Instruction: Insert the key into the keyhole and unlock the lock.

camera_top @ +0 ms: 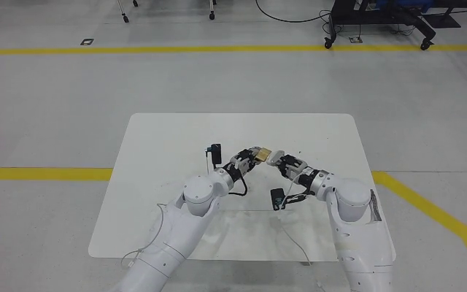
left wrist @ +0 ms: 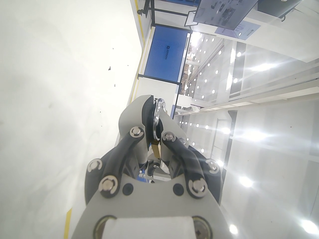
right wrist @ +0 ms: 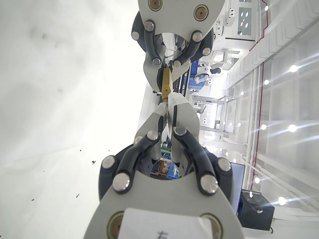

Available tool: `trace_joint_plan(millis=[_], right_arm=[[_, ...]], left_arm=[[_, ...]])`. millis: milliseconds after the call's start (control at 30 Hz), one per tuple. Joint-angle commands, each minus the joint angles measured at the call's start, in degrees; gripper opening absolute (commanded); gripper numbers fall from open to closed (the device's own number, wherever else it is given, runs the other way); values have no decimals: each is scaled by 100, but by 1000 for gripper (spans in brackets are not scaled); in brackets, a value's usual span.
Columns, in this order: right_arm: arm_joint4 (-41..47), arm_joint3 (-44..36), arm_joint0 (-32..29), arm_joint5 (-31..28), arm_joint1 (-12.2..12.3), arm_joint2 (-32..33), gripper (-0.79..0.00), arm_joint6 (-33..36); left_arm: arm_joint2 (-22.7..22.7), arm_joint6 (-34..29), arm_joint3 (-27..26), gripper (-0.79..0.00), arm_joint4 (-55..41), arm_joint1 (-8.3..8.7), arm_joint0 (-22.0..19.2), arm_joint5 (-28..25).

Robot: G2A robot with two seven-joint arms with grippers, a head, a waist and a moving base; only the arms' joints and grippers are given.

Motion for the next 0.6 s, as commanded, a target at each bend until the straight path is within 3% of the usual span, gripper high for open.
trace_joint_plan(millis=[0,167,267,400,567], right_arm=[[0,15,17,-4,-6,-4,-785,3],[0,22,25,-17,-8,-8,-785,30],[0,16,14,-17,-1,0,-474,40],[0,-13,-10,-18,10,15,-419,36],[0,-59,-42,-7,10,44,-416,29]], left_arm=[[-6,-23,13,-785,-7,-4,-4,-3],[-40,-121,48,-785,-97,-15,-12,22],[-65,-161,76,-785,-130,-18,-22,37],[-78,-187,93,-785,-128,-24,-29,34],[-96,-208,102,-785,-128,-30,-27,19]])
